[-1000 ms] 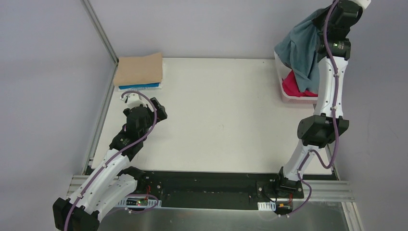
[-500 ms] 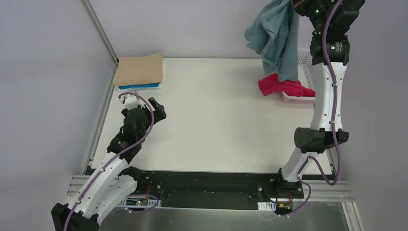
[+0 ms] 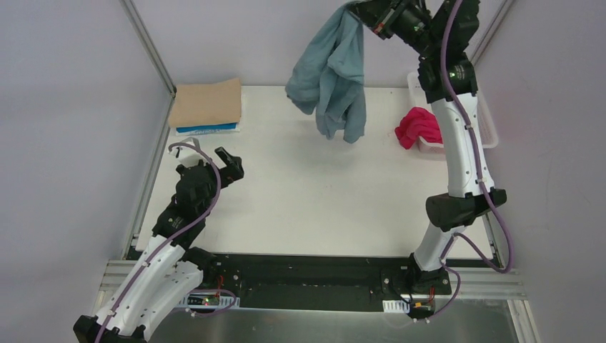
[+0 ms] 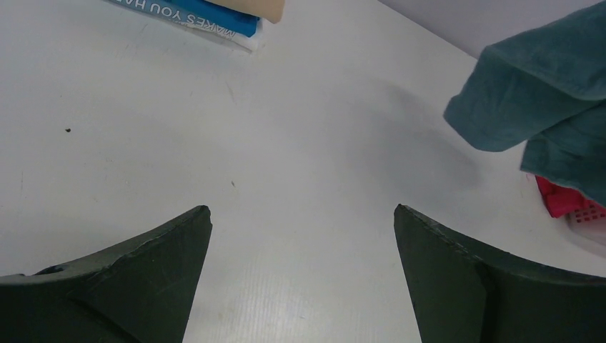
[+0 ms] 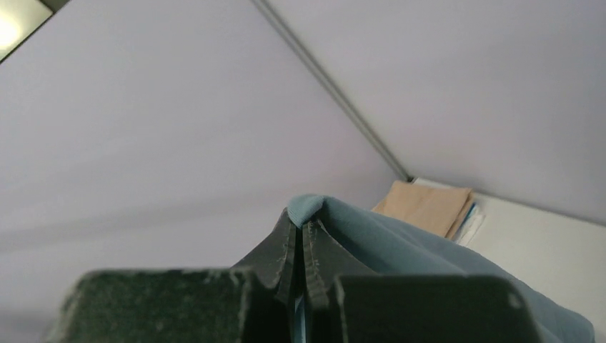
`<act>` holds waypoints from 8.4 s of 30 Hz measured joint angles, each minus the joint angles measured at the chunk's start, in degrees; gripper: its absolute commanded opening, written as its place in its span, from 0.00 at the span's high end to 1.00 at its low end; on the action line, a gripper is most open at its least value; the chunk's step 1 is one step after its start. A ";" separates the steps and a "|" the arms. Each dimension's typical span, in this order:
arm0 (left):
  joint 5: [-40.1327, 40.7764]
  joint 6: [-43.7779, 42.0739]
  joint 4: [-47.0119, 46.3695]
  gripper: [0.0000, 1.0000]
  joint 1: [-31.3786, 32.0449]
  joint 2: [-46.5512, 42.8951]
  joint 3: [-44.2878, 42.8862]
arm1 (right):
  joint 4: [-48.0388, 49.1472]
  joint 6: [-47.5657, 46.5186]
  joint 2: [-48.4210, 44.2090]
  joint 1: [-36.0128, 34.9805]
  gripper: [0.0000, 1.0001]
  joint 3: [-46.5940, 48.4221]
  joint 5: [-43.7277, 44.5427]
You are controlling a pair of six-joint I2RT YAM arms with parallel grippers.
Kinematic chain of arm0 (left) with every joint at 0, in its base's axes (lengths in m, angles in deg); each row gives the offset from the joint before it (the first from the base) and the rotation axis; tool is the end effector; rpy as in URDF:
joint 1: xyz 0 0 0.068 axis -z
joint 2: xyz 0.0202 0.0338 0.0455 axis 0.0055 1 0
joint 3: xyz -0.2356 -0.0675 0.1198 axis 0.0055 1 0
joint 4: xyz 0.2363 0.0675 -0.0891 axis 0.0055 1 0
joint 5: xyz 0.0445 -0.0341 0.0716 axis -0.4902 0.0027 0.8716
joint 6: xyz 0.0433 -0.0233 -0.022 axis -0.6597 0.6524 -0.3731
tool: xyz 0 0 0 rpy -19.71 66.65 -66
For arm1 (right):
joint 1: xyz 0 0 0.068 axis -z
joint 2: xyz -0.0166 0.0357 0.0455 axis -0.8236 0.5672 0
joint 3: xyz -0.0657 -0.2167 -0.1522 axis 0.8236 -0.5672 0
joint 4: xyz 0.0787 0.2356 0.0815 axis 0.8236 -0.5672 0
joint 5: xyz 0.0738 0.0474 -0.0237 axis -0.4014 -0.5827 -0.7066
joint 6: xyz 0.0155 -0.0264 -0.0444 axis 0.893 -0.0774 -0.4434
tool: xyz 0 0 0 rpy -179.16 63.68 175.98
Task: Fold and stack the t-shirts
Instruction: Move the tshirt to the center of the board, then flatten out the tshirt
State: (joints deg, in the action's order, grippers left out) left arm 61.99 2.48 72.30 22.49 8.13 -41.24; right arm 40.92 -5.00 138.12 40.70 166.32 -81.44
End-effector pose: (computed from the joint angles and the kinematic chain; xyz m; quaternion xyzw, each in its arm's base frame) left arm 0.1488 -0.0483 0.3013 -0.1725 0.7414 -0.1577 0.6291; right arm 0.3305 0.1055 0.5981 -0.1349 0.5527 0.4549 0.6851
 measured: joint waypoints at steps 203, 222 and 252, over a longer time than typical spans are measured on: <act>-5.79 10.60 17.53 0.01 -14.29 32.28 -15.30 | -9.27 -11.54 -16.52 -18.43 0.01 -88.61 25.99; -19.56 10.05 15.28 0.08 -14.67 65.90 -40.44 | -20.11 -10.56 -35.78 -27.39 0.01 -86.20 40.94; -18.12 2.34 13.75 1.00 -14.51 70.97 -44.52 | -15.26 -14.75 4.68 -1.18 0.01 -49.37 44.92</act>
State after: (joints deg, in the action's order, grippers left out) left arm 43.87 4.81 86.05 7.98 79.10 -85.77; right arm 25.66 -19.75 142.80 39.52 116.94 -36.52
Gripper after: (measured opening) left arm 0.010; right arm 0.988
